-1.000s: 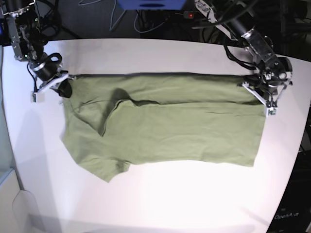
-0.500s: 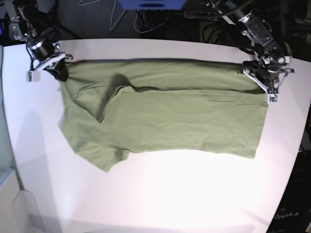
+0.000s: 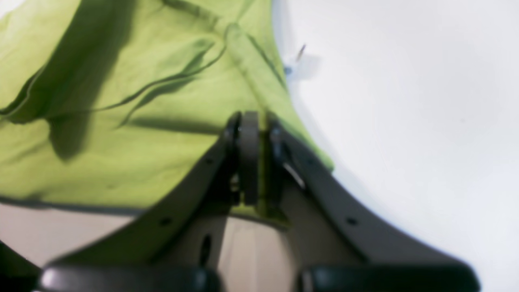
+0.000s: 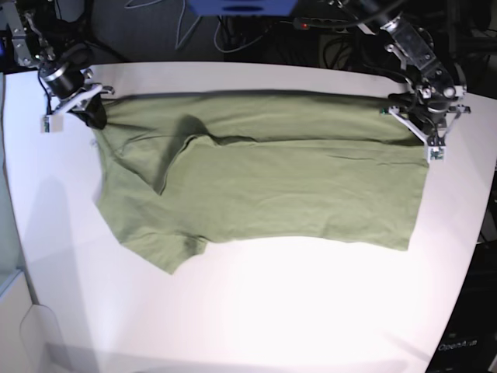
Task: Fold the T-shirt properly
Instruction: 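Grasp the folded edge again and drag it back toward the robot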
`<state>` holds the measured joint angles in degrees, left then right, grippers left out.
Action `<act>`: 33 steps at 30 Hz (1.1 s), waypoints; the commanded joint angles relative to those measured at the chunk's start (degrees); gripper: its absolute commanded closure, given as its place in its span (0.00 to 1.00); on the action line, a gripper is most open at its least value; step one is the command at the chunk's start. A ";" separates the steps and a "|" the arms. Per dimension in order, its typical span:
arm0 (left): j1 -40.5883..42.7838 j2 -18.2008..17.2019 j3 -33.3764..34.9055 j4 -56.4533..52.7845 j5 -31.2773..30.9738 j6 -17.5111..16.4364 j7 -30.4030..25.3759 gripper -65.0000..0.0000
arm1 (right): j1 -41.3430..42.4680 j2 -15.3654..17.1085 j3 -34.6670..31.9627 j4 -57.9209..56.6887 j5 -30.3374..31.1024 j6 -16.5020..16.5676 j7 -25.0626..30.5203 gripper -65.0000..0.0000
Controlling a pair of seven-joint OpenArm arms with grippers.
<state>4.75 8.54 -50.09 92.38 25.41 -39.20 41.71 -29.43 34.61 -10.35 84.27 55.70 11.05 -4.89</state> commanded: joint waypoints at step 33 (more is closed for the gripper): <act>-3.57 0.46 -0.68 8.32 3.29 -0.80 7.38 0.77 | -1.38 1.65 7.32 11.51 -0.19 -1.16 0.27 0.95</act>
<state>1.76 9.37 -50.83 99.61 28.91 -40.29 49.93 -30.98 35.22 -3.51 94.98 55.00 10.04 -5.98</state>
